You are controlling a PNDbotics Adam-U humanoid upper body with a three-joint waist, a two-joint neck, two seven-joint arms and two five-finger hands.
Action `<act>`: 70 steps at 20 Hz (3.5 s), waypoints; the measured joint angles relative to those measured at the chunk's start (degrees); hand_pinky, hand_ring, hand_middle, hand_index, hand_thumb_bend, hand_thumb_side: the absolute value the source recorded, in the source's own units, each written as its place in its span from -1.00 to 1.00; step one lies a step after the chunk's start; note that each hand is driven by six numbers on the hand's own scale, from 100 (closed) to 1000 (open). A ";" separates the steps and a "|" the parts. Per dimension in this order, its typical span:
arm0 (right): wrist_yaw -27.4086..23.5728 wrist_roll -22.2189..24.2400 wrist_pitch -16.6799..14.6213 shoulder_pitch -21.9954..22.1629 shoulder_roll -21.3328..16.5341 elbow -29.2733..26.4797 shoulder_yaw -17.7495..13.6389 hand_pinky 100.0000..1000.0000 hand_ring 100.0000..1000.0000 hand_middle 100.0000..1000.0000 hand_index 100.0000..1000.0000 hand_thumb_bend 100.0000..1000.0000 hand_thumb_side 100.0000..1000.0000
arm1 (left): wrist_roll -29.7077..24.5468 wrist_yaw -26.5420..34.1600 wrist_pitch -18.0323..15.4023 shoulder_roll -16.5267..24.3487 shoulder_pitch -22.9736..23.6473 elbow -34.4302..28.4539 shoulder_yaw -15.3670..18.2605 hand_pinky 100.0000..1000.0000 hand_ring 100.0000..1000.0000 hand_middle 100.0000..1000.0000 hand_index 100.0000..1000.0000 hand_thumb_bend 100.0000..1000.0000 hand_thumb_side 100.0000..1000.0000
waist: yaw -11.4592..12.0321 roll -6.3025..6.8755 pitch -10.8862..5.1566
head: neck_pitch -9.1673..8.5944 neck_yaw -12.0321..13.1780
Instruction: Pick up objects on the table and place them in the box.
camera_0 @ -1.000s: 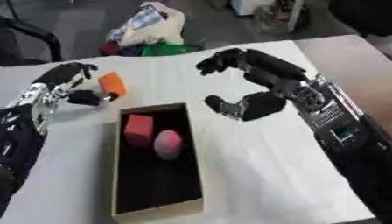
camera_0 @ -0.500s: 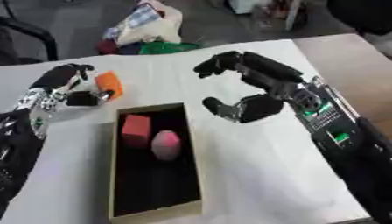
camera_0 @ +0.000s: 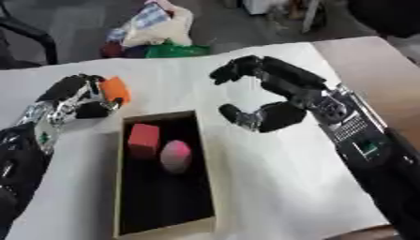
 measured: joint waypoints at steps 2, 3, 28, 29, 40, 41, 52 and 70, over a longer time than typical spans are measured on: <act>-0.02 0.03 0.04 0.02 0.00 0.00 -0.01 0.50 0.53 0.38 0.73 -0.75 0.30 | 1.33 0.64 -0.30 -0.07 0.20 -0.11 -0.02 0.31 0.00 -0.08 0.53 -0.78 0.12 | -0.01 -0.02 0.00 | 0.00 0.08; -0.02 0.03 0.05 0.03 0.00 0.00 -0.02 0.50 0.53 0.38 0.73 -0.75 0.31 | 2.06 0.97 -0.45 -0.13 0.37 -0.30 -0.03 0.30 -0.03 -0.11 0.51 -0.82 0.08 | -0.01 -0.03 -0.02 | 0.00 0.10; -1.32 4.23 -0.75 0.22 1.07 1.80 3.57 0.50 0.53 0.38 0.71 -0.76 0.31 | -15.56 29.37 -12.11 8.79 9.62 -38.60 -18.20 0.32 0.02 -0.07 0.54 -0.73 0.25 | 2.88 -0.21 -3.80 | 1.52 -0.83; -1.60 4.64 -0.80 0.06 1.16 1.80 3.89 0.50 0.53 0.38 0.71 -0.75 0.31 | -16.70 30.14 -12.32 8.88 9.93 -39.01 -19.05 0.32 0.03 -0.06 0.55 -0.73 0.30 | 2.88 -0.28 -3.83 | 1.53 -0.87; -4.26 8.33 -0.36 -0.57 1.55 0.78 5.35 0.46 0.52 0.37 0.71 -0.75 0.32 | -26.71 33.63 -17.98 8.26 12.30 -35.71 -25.78 0.41 0.24 0.16 0.68 -0.41 0.62 | 2.39 -0.62 -3.97 | 1.53 -1.37; -4.51 8.53 -0.25 -0.57 1.55 0.75 5.39 0.46 0.52 0.37 0.71 -0.75 0.32 | -27.34 33.65 -18.57 8.26 12.52 -35.36 -26.11 0.42 0.28 0.20 0.71 -0.37 0.63 | 2.40 -0.63 -3.98 | 1.53 -1.38; -5.45 9.19 0.24 -0.51 1.55 0.75 5.42 0.48 0.52 0.37 0.71 -0.76 0.34 | -26.63 32.76 -19.67 9.47 15.42 -37.87 -24.03 0.54 0.46 0.46 0.90 -0.27 0.90 | 3.08 -0.76 -4.05 | 1.53 -1.69; -1.60 0.67 1.56 4.59 0.87 -0.20 -0.39 0.45 0.57 0.45 0.82 -0.83 0.38 | -9.64 58.73 -7.17 14.36 35.23 -62.83 -5.89 0.40 0.29 0.26 0.85 -0.88 0.99 | 4.49 -1.95 -3.35 | 1.53 0.41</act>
